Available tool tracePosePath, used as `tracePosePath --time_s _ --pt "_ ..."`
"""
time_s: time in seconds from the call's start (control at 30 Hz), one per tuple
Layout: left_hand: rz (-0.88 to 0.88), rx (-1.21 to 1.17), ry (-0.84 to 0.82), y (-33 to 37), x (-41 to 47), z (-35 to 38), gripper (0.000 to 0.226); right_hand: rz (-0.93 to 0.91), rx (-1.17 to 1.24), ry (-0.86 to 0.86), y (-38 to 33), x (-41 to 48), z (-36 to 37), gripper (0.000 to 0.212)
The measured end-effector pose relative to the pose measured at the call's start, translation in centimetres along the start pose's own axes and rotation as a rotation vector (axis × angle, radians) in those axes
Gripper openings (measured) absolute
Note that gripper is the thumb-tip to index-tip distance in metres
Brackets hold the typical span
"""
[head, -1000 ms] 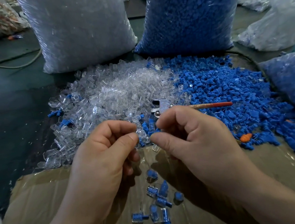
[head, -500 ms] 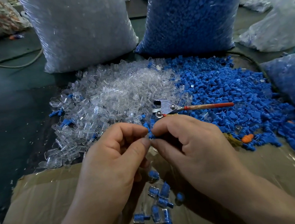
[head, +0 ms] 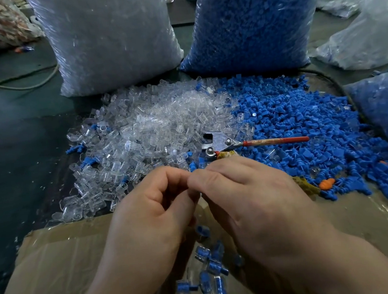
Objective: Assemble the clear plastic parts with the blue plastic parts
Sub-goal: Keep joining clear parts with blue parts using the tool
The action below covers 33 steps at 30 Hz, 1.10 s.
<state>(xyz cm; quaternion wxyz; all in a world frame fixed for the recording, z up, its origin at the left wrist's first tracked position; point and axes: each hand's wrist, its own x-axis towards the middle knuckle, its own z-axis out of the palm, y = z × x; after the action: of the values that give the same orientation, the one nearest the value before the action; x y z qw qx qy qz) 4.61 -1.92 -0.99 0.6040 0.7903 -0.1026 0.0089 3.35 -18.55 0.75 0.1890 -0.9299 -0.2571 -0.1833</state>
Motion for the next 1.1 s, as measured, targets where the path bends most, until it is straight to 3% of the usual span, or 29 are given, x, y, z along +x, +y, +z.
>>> tracePosePath --time_s 0.13,0.17,0.3,0.57,0.7,0.8,0.87,1.1 --pt "0.165 0.309 0.005 0.2 -0.2 0.0 0.023 0.004 0.015 0.005 0.2 -0.2 -0.1 0.038" --pt "0.139 0.266 -0.009 0.1 -0.2 0.1 0.023 0.012 0.029 0.023 0.2 -0.3 -0.3 0.039" --pt "-0.202 -0.334 -0.091 0.2 0.0 0.1 0.015 0.029 0.064 0.089 -0.3 -0.1 -0.7 0.031" --pt "-0.128 -0.226 -0.049 0.1 0.3 0.0 0.025 0.029 0.103 0.01 -0.3 -0.2 -0.3 0.036" --pt "-0.154 -0.144 0.042 -0.7 0.7 -0.3 0.018 0.218 -0.151 0.054 1.7 -0.1 -1.1 0.045" --pt "-0.204 -0.209 0.032 -0.7 0.9 -0.6 0.02 0.48 -0.335 -0.216 4.1 0.2 -2.3 0.074" --pt "-0.21 -0.251 0.014 -0.7 0.9 -0.7 0.019 0.554 -0.387 -0.384 5.4 0.2 -2.2 0.082" --pt "-0.216 -0.295 0.023 -0.2 1.1 -0.7 0.017 0.531 -0.418 -0.378 6.2 0.6 -2.1 0.072"
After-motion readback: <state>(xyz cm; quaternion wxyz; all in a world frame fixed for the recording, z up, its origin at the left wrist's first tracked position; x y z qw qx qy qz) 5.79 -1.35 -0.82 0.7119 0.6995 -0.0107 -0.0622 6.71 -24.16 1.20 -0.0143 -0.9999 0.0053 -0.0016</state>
